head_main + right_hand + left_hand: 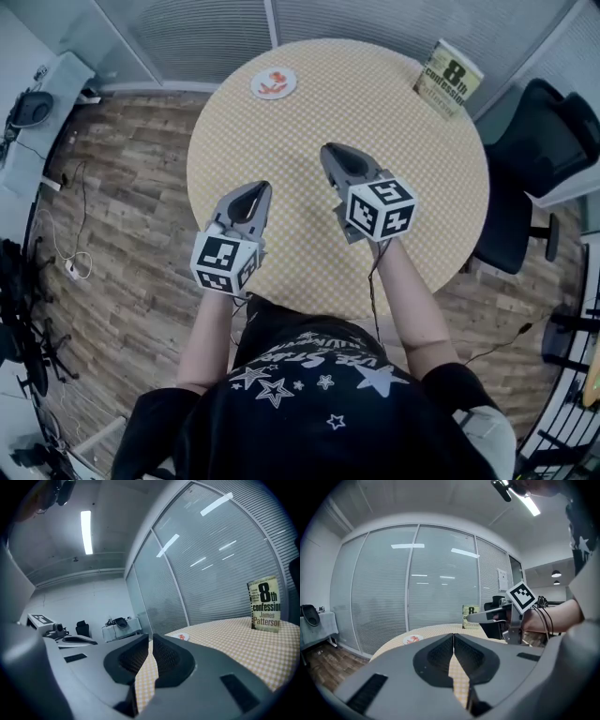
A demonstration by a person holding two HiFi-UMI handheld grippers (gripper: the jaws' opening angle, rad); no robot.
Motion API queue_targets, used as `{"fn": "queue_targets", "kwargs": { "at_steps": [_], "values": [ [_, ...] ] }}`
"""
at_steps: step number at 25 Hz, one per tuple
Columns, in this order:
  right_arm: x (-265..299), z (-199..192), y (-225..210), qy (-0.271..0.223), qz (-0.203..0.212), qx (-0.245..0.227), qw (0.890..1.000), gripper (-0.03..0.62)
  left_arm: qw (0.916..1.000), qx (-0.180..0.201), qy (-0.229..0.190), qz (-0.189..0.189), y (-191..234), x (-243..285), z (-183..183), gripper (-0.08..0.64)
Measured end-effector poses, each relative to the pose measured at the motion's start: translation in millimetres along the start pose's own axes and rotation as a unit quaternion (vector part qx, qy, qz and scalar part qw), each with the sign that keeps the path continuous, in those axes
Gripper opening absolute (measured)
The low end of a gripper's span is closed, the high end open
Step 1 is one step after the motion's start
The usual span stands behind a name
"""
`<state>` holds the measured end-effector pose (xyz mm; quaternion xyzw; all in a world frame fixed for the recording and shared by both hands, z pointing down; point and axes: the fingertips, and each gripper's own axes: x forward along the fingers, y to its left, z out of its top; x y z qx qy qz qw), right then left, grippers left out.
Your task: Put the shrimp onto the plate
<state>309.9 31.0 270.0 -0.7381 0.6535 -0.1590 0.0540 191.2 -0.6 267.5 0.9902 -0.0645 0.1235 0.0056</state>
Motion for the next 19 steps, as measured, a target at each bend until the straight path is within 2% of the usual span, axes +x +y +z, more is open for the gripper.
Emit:
{"fn": "queue_targets", "kwargs": {
  "at_steps": [4,8,13,16,19],
  "values": [
    [-41.0,6.4,5.2,0.006,0.025,-0.019,0.999,0.045,0.9997,-0.011,-0.016,0.011,-37.4,-7.1,11.6,0.009],
    [-62.1,2.7,5.3,0.012,0.044,-0.013,0.999,0.046,0.9998,-0.009,-0.015,0.013,-57.5,-11.1,15.9,0.009],
    [-65.7,-8.8,22.2,0.009,0.074,0.005,0.997,0.045,0.9992,-0.003,-0.009,0.04,-54.5,-32.2,12.9,0.009],
    [-63.4,-9.9,46.8,0.011,0.098,-0.021,0.995,0.044,0.9984,-0.005,-0.017,0.054,-46.8,-49.9,15.8,0.009],
    [-61.0,-8.5,67.0,0.012,0.105,-0.05,0.993,0.046,0.9978,-0.008,-0.024,0.061,-38.9,-63.7,16.2,0.009]
  ]
}}
